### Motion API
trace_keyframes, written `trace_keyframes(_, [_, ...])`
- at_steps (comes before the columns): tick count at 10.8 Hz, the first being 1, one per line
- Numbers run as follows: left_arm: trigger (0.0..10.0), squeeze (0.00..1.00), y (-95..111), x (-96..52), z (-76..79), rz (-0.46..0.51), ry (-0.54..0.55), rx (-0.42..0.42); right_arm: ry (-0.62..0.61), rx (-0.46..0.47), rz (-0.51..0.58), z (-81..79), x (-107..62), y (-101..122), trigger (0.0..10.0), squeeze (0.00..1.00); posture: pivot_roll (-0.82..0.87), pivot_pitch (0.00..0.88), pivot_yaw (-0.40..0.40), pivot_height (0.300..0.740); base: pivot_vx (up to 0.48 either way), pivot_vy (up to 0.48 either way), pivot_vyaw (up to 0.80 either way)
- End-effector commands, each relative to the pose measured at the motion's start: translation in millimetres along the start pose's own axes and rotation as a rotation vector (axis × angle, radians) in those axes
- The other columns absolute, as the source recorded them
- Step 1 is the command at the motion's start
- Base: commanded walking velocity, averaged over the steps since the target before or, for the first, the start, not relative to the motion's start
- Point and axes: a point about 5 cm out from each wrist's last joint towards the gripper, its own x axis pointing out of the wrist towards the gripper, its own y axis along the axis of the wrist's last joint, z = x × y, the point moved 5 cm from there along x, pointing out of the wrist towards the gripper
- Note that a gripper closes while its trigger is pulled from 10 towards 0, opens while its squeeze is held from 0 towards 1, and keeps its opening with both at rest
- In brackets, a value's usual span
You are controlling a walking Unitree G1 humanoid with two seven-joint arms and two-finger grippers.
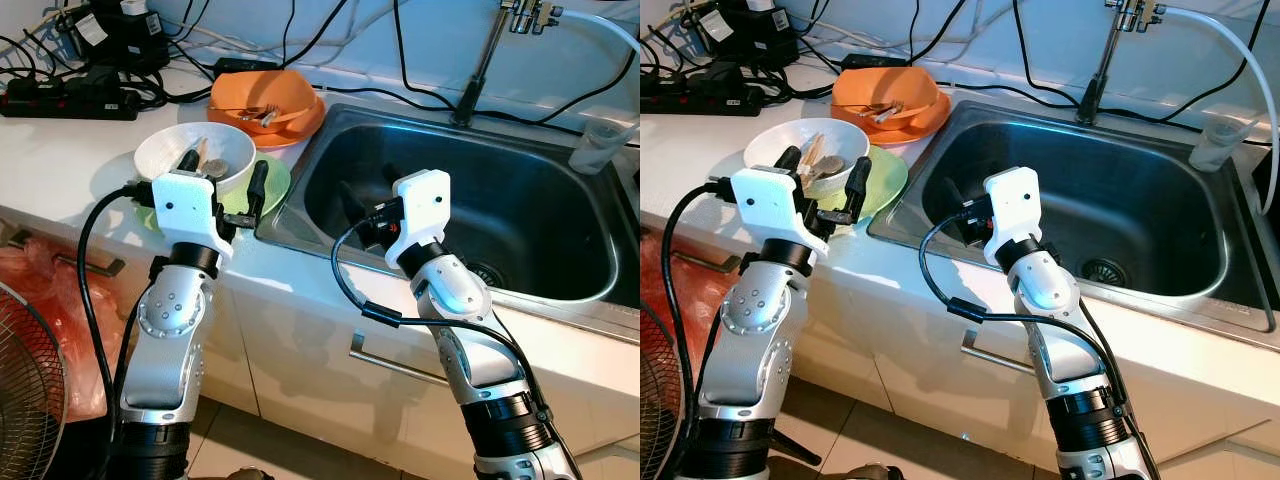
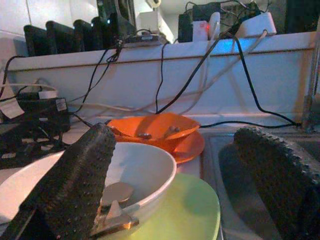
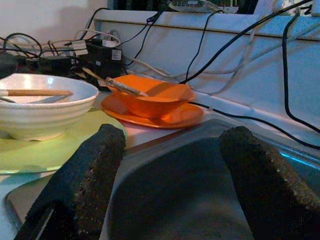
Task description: Kitchen organization
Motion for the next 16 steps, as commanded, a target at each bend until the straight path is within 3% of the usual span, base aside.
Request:
trace_keyframes(1, [10.0,0.00,2,3.3,5.4,0.002,-0.022,-0.004,-0.006,-0.012,0.025,0.8,0.3,6,10.0,0.00,0.04,0.040,-0.019,0.740,0.000,0.000,0.00])
trace_keyframes(4, [10.0,0.00,9,6.8,7.1,0.017,-0.027,-0.018,-0.004,-0.014,0.023,-0.2,0.4,6,10.0,0.00,0.04,0.041,-0.022,0.740,0.000,0.000,0.00])
trace_keyframes(10, [10.0,0.00,-6,10.7,-3.9,-0.068,0.027,-0.059,-0.004,-0.016,0.021,-0.3,0.5,6,10.0,0.00,0.04,0.040,-0.020,0.740,0.000,0.000,0.00])
trace_keyframes(15, [10.0,0.00,13,16.8,-18.3,-0.014,0.076,-0.037,-0.004,-0.013,0.019,-0.3,0.2,5,10.0,0.00,0.05,0.041,-0.021,0.740,0.000,0.000,0.00])
trace_keyframes(16, [10.0,0.00,27,17.3,-22.4,0.020,0.084,-0.019,-0.004,-0.013,0.018,0.0,0.2,4,10.0,0.00,0.05,0.040,-0.025,0.740,0.000,0.000,0.00])
